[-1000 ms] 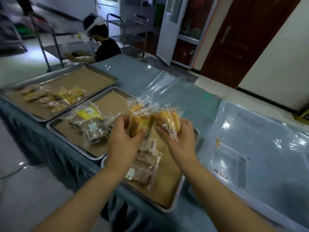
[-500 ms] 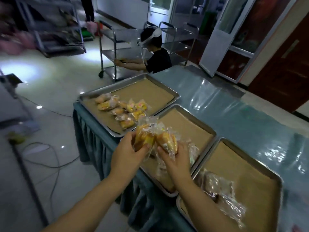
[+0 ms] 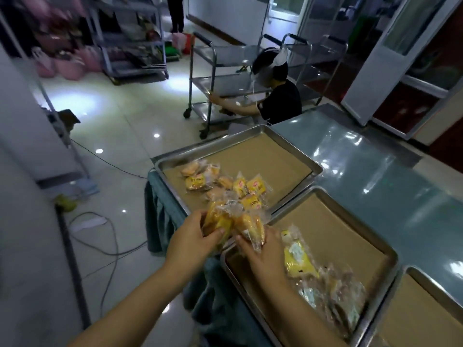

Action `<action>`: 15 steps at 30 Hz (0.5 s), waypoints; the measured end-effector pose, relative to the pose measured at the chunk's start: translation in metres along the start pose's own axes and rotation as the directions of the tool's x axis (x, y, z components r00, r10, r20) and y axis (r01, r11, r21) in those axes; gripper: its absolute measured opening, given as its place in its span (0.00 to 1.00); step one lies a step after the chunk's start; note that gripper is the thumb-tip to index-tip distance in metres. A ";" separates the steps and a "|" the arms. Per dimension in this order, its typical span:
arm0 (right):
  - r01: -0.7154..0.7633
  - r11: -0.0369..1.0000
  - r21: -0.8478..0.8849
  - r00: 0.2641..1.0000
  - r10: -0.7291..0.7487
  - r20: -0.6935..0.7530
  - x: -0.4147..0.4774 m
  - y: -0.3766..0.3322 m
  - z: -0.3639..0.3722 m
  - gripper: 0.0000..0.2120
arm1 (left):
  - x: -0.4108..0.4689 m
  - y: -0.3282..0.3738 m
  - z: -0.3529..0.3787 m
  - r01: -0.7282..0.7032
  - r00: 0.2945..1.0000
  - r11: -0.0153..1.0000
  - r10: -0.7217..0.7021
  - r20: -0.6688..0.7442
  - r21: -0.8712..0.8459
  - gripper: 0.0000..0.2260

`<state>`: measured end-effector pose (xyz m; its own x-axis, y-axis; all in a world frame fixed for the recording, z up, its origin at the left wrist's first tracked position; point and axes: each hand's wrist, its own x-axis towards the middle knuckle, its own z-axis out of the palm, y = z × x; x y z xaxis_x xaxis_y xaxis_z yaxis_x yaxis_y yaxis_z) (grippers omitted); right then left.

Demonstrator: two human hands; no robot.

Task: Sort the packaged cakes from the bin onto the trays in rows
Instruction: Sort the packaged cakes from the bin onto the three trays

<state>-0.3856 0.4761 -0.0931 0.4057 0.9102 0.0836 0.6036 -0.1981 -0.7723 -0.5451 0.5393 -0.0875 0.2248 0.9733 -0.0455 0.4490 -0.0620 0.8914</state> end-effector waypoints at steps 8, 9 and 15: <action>-0.065 0.997 -0.045 0.998 0.067 0.023 0.104 0.002 0.037 0.24 | 0.117 0.004 -0.013 -0.019 0.999 0.989 0.012 0.053 0.145 0.16; -0.085 0.994 -0.066 0.996 0.087 0.036 0.115 0.004 0.041 0.26 | 0.129 0.002 -0.013 -0.020 0.998 0.984 0.010 0.058 0.176 0.17; -0.202 0.968 -0.150 0.979 0.199 -0.040 0.158 0.016 0.058 0.20 | 0.189 -0.017 -0.009 0.052 0.988 0.989 -0.071 0.138 0.135 0.18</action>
<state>-0.3519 0.6375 -0.1289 0.5449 0.8372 -0.0460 0.6047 -0.4304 -0.6701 -0.5184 0.7262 -0.1074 0.3094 0.9356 -0.1700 0.5730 -0.0408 0.8185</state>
